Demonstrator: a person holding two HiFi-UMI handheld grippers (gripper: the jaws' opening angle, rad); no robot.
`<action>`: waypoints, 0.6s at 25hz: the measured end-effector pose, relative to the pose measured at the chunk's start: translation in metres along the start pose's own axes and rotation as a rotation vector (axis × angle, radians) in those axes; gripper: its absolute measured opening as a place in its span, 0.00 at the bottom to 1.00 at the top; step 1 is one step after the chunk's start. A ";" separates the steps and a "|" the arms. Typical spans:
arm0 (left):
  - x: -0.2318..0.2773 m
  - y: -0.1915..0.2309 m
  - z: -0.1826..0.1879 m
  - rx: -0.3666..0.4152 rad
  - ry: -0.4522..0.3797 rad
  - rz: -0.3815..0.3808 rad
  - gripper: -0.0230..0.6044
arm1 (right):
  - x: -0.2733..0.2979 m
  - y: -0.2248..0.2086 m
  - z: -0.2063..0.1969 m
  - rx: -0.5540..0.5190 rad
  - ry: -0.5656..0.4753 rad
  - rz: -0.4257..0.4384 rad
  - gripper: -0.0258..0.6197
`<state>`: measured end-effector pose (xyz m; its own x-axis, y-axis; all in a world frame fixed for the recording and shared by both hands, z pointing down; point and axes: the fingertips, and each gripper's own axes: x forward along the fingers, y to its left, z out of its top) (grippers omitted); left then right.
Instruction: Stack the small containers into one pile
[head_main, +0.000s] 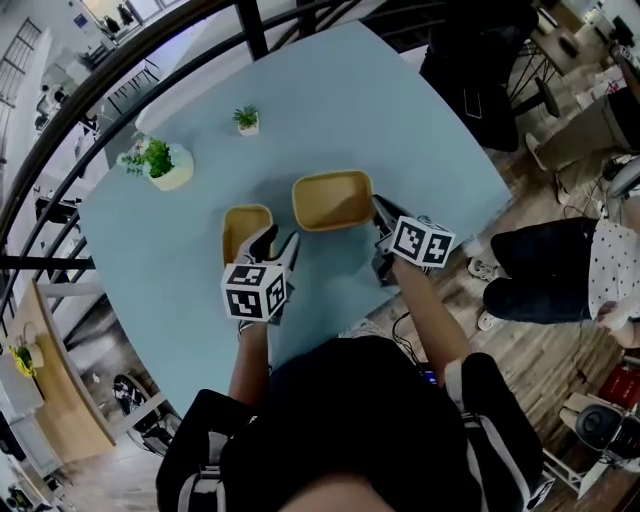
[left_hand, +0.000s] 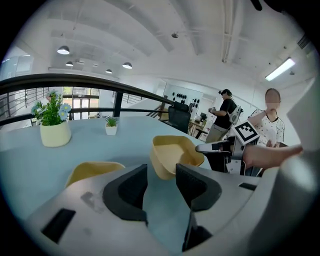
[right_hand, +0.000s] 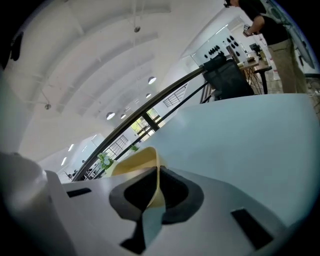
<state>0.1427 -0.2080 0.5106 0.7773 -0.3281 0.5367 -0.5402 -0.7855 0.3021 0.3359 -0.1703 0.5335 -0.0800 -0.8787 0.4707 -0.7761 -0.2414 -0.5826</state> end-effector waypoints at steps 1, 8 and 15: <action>-0.003 -0.001 -0.001 -0.009 -0.001 0.007 0.29 | 0.000 0.008 0.000 -0.006 0.014 0.028 0.08; -0.021 -0.003 0.001 -0.030 -0.038 -0.011 0.29 | 0.008 0.057 -0.002 -0.113 0.083 0.163 0.08; -0.065 0.025 -0.023 -0.153 -0.085 0.087 0.29 | 0.042 0.122 -0.023 -0.286 0.220 0.320 0.08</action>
<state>0.0715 -0.1940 0.5011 0.7465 -0.4396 0.4995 -0.6442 -0.6654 0.3771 0.2236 -0.2269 0.4968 -0.4488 -0.7752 0.4445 -0.8295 0.1765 -0.5299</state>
